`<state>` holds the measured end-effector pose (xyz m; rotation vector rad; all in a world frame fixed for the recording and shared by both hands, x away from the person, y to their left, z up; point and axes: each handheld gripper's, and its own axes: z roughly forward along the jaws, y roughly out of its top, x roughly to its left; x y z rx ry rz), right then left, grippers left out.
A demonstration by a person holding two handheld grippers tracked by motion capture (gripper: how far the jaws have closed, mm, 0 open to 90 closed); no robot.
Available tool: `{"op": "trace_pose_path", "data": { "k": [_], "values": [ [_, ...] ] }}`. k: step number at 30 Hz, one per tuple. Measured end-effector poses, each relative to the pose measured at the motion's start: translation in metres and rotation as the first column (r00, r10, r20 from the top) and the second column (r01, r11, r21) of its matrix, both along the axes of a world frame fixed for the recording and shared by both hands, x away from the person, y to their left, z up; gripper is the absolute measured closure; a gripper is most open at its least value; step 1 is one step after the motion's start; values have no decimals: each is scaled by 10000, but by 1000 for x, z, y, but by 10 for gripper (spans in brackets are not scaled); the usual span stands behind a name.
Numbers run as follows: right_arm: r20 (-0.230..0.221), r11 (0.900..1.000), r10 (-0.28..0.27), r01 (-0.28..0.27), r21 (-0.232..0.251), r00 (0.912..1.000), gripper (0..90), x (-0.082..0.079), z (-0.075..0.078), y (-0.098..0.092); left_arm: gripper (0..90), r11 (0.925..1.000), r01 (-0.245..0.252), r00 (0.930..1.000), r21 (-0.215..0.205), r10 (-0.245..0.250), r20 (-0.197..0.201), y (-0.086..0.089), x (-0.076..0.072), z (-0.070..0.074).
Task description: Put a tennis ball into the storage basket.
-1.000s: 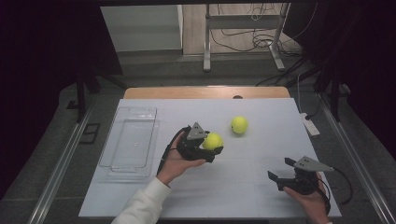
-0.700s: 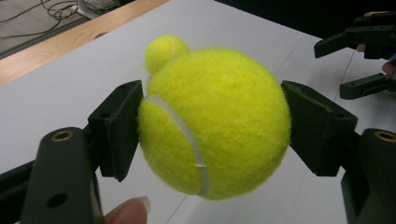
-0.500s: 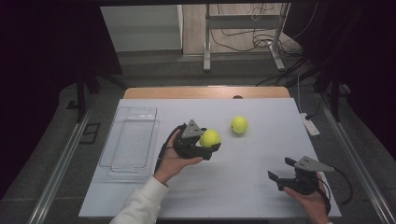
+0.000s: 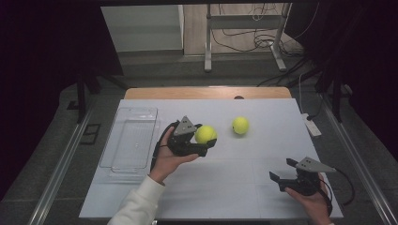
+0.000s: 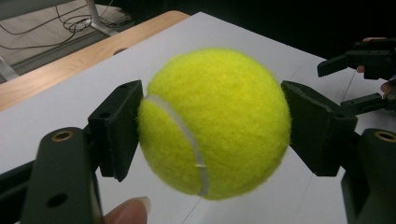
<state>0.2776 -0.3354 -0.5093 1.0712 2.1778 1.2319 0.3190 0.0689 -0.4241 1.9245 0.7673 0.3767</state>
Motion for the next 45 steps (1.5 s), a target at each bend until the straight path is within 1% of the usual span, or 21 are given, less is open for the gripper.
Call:
{"op": "trace_pose_path", "data": {
  "k": [17,29,39,45],
  "values": [
    [15,10000,-20,20,17,10000,106,0,0,-1,260,9991,-305,9994,-293,310,161,14,-1,8],
    [24,10000,-45,45,0,10000,106,0,0,0,260,9961,-665,9970,-572,685,347,28,0,15],
    [33,10000,-38,38,3,10000,106,0,1,0,260,9945,-883,9953,-559,903,340,33,1,15],
    [58,10000,-22,22,-34,10000,106,0,1,0,259,9920,-1139,9927,-539,1158,341,38,4,14]
  ]
}}
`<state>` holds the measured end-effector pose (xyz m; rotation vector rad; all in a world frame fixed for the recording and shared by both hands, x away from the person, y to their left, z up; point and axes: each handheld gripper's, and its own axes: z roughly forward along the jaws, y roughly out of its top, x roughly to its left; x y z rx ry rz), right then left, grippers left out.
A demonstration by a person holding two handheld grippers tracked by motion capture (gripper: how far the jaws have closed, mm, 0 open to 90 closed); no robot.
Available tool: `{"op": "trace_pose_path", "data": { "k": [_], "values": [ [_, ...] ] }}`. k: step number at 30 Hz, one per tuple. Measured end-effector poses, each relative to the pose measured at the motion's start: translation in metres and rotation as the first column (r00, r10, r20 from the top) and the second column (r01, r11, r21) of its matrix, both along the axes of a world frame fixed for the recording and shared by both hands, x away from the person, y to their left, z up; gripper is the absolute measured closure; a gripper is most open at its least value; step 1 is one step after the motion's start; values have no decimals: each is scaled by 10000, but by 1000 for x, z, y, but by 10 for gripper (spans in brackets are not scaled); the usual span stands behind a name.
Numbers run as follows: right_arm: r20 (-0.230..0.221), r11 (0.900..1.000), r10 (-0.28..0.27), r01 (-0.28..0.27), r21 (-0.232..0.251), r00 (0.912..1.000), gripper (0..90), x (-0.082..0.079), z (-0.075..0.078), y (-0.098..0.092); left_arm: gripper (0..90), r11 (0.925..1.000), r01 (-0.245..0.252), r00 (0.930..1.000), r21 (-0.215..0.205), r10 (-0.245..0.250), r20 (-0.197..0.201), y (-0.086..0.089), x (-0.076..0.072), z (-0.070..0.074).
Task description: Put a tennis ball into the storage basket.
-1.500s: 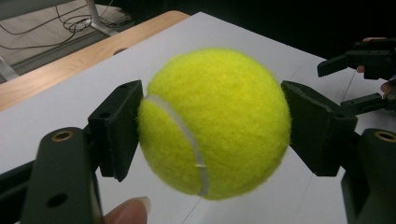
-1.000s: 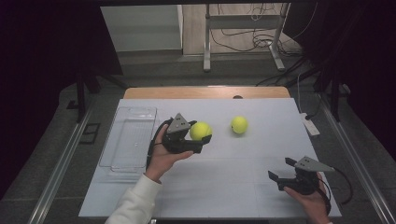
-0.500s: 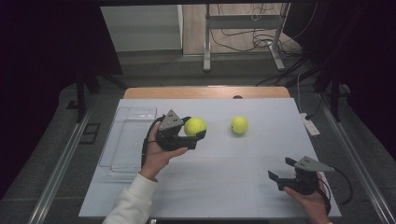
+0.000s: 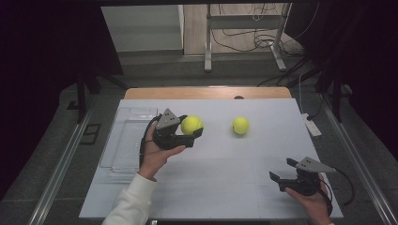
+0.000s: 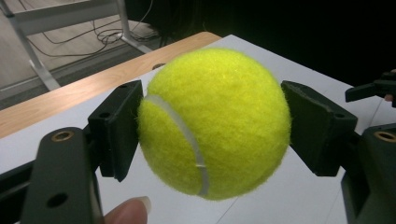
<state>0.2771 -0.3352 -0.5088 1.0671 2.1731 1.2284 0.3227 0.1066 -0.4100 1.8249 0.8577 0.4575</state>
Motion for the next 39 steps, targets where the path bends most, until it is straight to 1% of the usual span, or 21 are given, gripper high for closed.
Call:
{"op": "trace_pose_path", "data": {
  "k": [9,18,25,32,39],
  "values": [
    [-9,10000,2,-2,-6,10000,106,0,0,0,259,9990,-443,9990,-17,443,-27,12,4,-1],
    [-12,10000,-35,35,-3,10000,106,0,0,0,259,9978,-659,9977,1,659,-150,21,8,-2],
    [7,10000,-24,24,-14,10000,106,0,0,0,259,9962,-875,9961,-22,874,-137,29,9,0],
    [3,10000,-28,28,-5,10000,106,0,0,0,259,9944,-1051,9944,-87,1050,-146,36,10,1],
    [0,10000,-20,20,-9,10000,106,0,0,0,259,9920,-1233,9923,-252,1231,-113,44,10,3]
  ]
}}
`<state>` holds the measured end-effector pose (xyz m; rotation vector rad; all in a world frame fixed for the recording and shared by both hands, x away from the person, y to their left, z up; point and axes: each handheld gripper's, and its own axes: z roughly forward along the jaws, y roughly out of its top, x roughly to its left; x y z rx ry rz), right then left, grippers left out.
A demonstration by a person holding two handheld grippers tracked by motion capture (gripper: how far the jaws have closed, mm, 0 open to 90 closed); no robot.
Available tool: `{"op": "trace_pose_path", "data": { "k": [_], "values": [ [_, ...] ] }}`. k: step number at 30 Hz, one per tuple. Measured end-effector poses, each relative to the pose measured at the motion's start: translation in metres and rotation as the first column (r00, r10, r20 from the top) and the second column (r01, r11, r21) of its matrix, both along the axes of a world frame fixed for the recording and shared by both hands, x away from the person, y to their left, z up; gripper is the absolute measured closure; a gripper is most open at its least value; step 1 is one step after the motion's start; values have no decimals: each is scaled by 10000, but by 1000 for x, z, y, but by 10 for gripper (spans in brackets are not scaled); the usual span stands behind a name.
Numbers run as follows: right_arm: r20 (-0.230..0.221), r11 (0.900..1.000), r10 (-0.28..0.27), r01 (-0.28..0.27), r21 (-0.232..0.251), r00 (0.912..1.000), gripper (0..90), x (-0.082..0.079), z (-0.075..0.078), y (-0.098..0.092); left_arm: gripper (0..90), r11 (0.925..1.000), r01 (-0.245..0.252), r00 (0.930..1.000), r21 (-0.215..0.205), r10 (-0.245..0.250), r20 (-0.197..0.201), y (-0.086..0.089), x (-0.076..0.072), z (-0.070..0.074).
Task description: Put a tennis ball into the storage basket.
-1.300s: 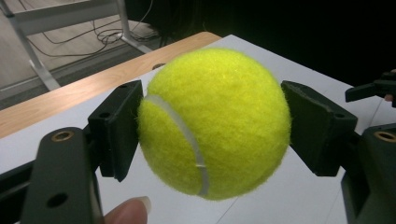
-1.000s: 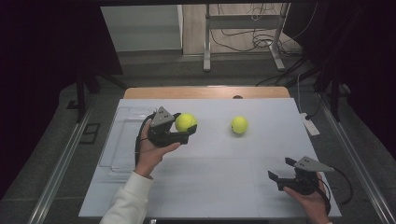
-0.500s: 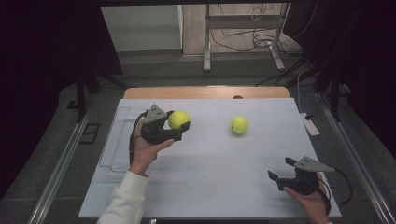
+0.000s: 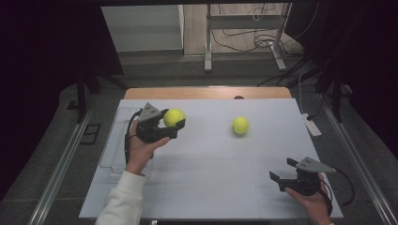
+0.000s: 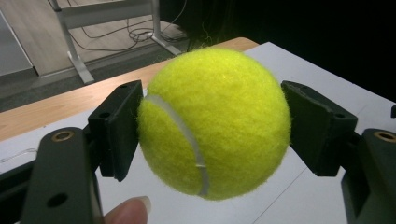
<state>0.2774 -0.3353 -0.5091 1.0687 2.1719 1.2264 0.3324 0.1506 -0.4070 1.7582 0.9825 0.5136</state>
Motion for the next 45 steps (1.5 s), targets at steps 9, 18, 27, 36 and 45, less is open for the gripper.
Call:
{"op": "trace_pose_path", "data": {
  "k": [9,18,27,36,45],
  "values": [
    [12,10000,-11,11,7,10000,106,0,0,0,259,9998,-170,9999,-123,170,16,6,0,1],
    [17,10000,-8,8,7,10000,106,0,0,0,259,9987,-427,9991,-273,428,40,15,0,3],
    [25,10000,-16,16,14,10000,106,0,0,0,259,9969,-694,9976,-378,695,16,23,0,4],
    [23,10000,-19,18,15,10000,106,0,0,0,259,9934,-1033,9947,-504,1032,-41,34,1,4],
    [21,10000,-18,18,6,10000,106,0,0,0,259,9905,-1252,9921,-561,1246,-144,41,2,4]
  ]
}}
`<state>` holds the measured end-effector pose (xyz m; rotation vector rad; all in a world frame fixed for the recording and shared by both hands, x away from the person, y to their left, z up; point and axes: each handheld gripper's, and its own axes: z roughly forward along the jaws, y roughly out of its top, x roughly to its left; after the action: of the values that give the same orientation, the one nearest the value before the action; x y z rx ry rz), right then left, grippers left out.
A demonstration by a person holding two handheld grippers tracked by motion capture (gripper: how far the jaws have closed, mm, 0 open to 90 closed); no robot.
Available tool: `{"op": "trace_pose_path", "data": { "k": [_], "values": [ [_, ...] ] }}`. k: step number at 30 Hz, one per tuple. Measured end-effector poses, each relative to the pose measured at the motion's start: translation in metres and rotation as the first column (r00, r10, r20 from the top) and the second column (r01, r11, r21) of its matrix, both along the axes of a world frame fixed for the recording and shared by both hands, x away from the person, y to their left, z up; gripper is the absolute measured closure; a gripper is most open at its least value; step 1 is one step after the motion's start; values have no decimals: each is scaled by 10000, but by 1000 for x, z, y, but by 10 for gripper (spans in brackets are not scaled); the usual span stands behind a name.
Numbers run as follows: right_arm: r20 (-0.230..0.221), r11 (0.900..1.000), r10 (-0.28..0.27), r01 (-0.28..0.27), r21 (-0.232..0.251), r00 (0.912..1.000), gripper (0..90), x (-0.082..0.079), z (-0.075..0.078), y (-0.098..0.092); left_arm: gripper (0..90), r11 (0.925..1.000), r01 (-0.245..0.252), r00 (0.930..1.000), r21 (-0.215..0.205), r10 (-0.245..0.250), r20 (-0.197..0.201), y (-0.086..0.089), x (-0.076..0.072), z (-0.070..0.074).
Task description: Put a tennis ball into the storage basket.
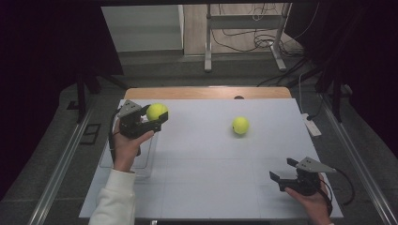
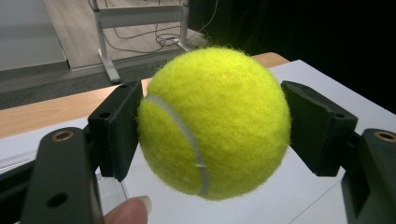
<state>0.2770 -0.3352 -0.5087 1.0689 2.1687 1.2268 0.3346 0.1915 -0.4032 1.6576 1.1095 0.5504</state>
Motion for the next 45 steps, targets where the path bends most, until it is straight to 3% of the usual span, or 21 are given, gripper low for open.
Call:
{"op": "trace_pose_path", "data": {
  "k": [21,45],
  "values": [
    [17,10000,-19,19,11,10000,106,0,0,0,259,9974,-713,9970,-37,712,-295,22,8,-10],
    [3,10000,-11,11,-34,10000,106,0,0,1,259,9833,-1816,9825,-133,1808,-456,55,13,-15]
  ]
}}
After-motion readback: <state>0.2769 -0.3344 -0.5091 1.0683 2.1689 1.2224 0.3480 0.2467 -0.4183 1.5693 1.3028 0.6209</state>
